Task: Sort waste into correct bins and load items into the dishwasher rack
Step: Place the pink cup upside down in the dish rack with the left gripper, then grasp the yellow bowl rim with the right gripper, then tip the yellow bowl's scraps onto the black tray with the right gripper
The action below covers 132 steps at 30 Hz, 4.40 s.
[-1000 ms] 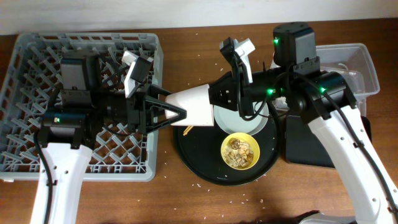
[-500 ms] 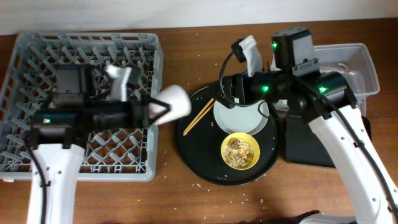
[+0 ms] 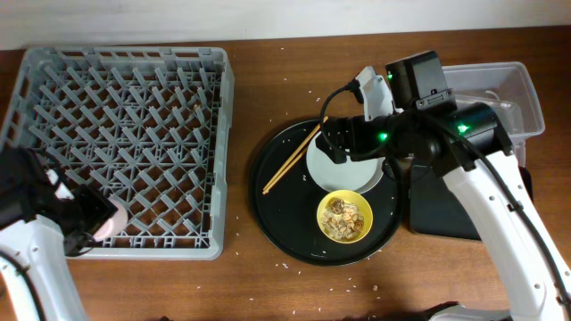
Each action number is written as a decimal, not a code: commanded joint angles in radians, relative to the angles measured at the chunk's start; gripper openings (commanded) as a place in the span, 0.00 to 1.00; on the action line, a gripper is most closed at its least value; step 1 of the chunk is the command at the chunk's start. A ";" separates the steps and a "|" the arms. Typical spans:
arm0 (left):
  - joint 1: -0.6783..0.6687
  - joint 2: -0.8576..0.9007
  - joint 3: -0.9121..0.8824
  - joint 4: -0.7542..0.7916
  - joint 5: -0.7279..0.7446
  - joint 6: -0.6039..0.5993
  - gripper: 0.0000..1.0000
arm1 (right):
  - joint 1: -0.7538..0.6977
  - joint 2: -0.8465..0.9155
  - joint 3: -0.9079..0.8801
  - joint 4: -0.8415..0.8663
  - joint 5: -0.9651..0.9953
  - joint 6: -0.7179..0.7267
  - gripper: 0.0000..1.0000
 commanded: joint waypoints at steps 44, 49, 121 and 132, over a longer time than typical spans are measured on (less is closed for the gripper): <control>-0.009 -0.018 -0.286 0.144 0.199 -0.039 0.60 | 0.000 -0.005 0.009 -0.014 0.016 -0.003 0.91; -0.009 -0.018 -0.276 0.149 0.241 -0.046 0.99 | 0.000 -0.005 0.009 -0.015 0.015 -0.003 0.91; -0.628 0.040 0.288 0.105 0.425 0.476 0.99 | -0.802 0.069 -0.455 0.106 -0.627 -0.426 0.04; -0.628 0.040 0.288 0.105 0.425 0.476 0.99 | -1.127 0.070 -0.726 0.299 -1.078 -0.507 0.04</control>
